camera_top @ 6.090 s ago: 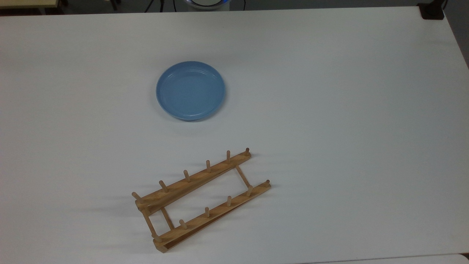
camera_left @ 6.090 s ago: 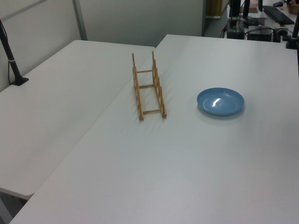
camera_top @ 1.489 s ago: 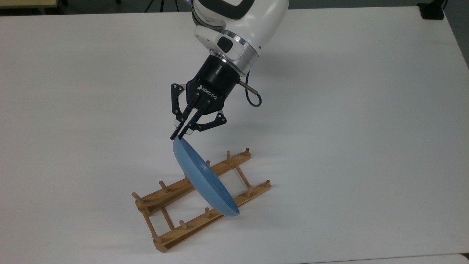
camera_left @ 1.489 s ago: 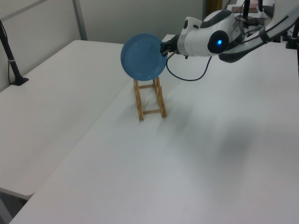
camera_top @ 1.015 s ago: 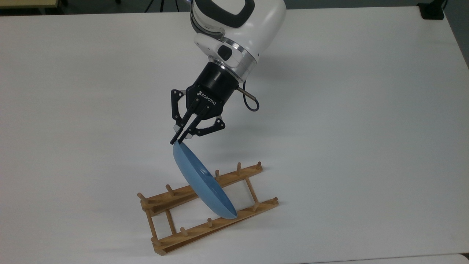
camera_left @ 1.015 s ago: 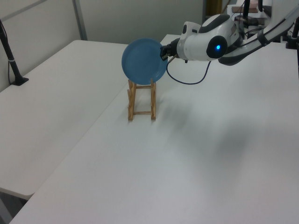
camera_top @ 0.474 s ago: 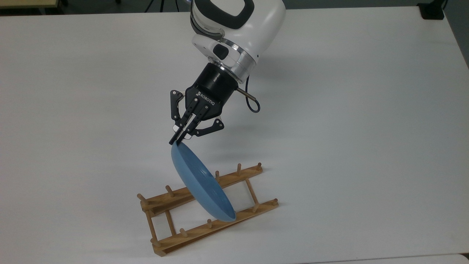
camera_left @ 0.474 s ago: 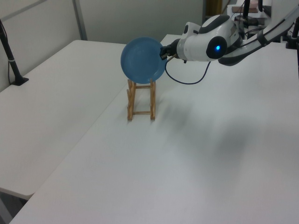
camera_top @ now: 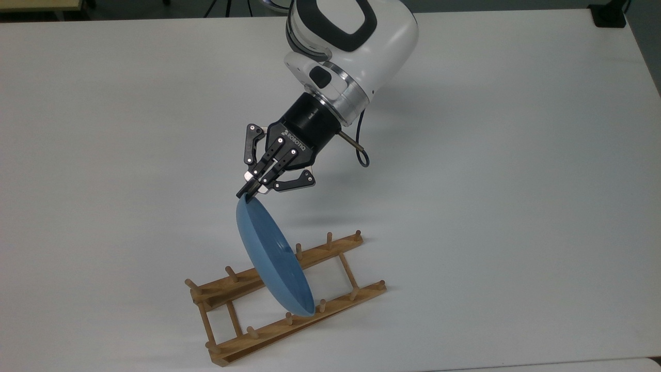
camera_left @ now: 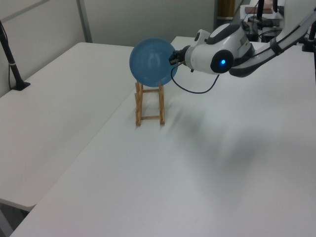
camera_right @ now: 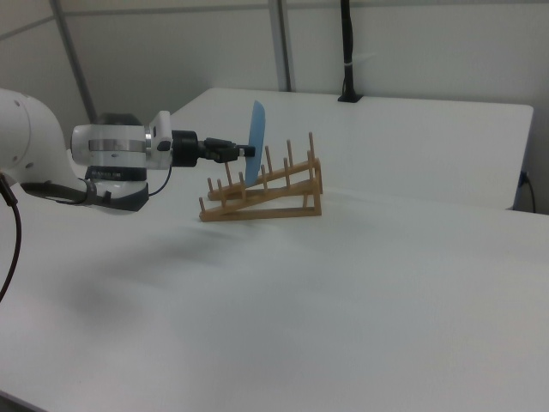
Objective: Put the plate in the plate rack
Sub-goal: 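Lower the upright plate between the rack pegs, then open the gripper to release the plate rim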
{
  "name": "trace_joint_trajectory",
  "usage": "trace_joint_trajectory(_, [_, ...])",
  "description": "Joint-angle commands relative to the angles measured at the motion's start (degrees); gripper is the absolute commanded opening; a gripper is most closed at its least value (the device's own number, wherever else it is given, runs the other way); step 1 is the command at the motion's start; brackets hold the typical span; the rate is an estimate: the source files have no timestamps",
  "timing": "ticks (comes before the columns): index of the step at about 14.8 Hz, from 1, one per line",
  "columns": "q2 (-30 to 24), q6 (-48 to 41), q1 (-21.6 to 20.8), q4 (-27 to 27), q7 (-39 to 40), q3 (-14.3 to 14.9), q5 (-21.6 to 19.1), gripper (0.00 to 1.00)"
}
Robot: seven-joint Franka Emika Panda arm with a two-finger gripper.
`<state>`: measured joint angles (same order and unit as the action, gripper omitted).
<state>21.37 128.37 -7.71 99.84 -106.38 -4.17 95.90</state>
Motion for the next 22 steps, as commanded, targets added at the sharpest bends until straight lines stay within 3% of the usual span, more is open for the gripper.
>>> trace_joint_trajectory(1, [1.2,-1.5,-1.4,-0.1,-1.5,0.2,1.8,0.00])
trace_joint_trajectory(11, [7.5,-2.4,-1.8,-3.7,-1.6,0.1,4.8,0.00])
trace_joint_trajectory(12, [7.8,-2.4,-1.7,-4.0,-1.6,0.1,4.7,0.11])
trace_joint_trajectory(14, [8.0,-2.5,-1.7,-4.0,-1.6,0.1,4.4,0.81])
trace_joint_trajectory(15, [8.0,-2.7,-1.8,-4.0,-1.3,0.1,4.4,1.00])
trace_joint_trajectory(17, [7.0,-2.7,-1.4,-4.1,-1.2,0.1,3.7,1.00])
trace_joint_trajectory(22, [0.9,-2.2,-1.3,-4.8,3.3,0.0,-13.1,1.00])
